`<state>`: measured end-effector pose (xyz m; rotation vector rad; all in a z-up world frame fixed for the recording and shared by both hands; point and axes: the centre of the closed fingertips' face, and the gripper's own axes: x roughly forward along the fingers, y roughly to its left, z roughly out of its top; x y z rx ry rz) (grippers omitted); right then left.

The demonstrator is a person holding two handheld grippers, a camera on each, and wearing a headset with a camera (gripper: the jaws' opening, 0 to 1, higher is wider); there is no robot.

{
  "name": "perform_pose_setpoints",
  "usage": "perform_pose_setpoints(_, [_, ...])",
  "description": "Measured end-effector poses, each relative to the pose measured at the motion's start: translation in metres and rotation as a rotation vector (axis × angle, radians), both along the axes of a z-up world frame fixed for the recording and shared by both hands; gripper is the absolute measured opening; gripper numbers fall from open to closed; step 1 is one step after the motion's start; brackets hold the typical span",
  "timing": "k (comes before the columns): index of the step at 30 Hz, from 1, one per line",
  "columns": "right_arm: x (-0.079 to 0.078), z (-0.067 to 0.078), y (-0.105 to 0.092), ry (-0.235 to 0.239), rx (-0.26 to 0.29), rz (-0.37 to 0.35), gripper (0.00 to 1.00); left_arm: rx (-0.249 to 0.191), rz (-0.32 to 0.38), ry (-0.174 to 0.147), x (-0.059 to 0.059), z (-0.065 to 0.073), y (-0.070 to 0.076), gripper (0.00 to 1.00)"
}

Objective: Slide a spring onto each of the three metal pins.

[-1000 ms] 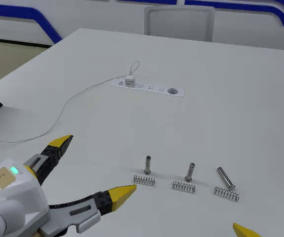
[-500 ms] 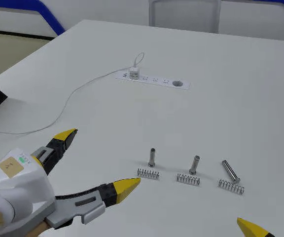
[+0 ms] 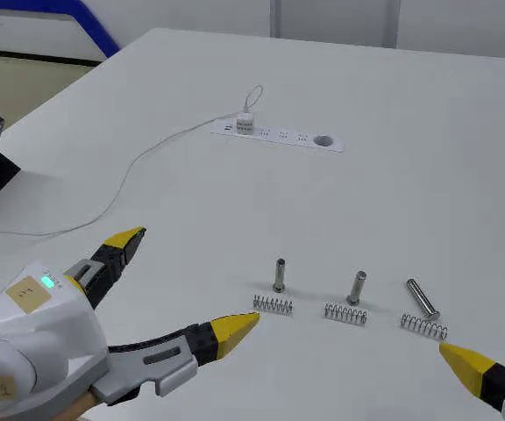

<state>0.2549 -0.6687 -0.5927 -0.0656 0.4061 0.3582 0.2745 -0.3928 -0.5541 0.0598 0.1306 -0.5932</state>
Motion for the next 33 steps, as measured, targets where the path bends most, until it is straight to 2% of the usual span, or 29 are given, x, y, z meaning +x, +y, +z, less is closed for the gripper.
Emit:
perform_pose_setpoints(3, [0.007, -0.001, 0.0, 0.002, -0.012, 0.007, 0.66, -0.031, 0.001, 0.001, 0.0, 0.003, 0.0, 0.99])
perform_pose_setpoints(5, [0.011, -0.002, 0.001, 0.007, -0.011, 0.011, 0.65, -0.027, 0.007, 0.003, 0.001, 0.002, 0.001, 0.99])
perform_pose_setpoints(8, [0.016, -0.006, 0.004, 0.031, 0.0, 0.023, 0.64, -0.032, 0.013, 0.014, 0.001, 0.001, 0.003, 0.99])
perform_pose_setpoints(12, [0.021, -0.014, 0.001, 0.079, -0.014, 0.029, 0.63, -0.035, 0.016, 0.008, 0.001, 0.002, 0.003, 0.98])
perform_pose_setpoints(14, [0.025, -0.016, -0.002, 0.087, -0.012, 0.027, 0.62, -0.067, 0.005, 0.017, 0.0, 0.004, 0.001, 0.97])
perform_pose_setpoints(16, [0.028, -0.017, -0.002, 0.094, -0.009, 0.03, 0.6, -0.075, 0.006, 0.024, 0.001, 0.003, 0.001, 0.97])
perform_pose_setpoints(17, [0.029, -0.019, -0.003, 0.107, -0.006, 0.031, 0.59, -0.07, 0.009, 0.026, 0.001, 0.002, 0.001, 0.97])
perform_pose_setpoints(18, [0.029, -0.024, -0.004, 0.151, 0.013, 0.018, 0.55, -0.069, 0.013, 0.026, 0.001, 0.002, 0.002, 0.97])
perform_pose_setpoints(19, [0.03, -0.026, -0.004, 0.173, 0.033, 0.008, 0.51, -0.074, 0.016, 0.026, 0.001, 0.003, 0.003, 0.97])
perform_pose_setpoints(22, [0.039, -0.027, -0.006, 0.164, 0.044, 0.004, 0.48, -0.092, 0.026, 0.025, 0.002, 0.005, 0.005, 0.97])
perform_pose_setpoints(24, [0.043, -0.029, -0.007, 0.16, 0.009, 0.013, 0.49, -0.098, 0.036, 0.028, 0.003, 0.005, 0.007, 0.97])
perform_pose_setpoints(28, [0.049, -0.031, -0.004, 0.158, -0.008, 0.028, 0.5, -0.125, 0.061, 0.033, 0.005, 0.006, 0.014, 0.97])
perform_pose_setpoints(33, [0.053, -0.036, -0.003, 0.162, -0.04, 0.052, 0.5, -0.13, 0.077, 0.04, 0.006, 0.005, 0.017, 0.97])
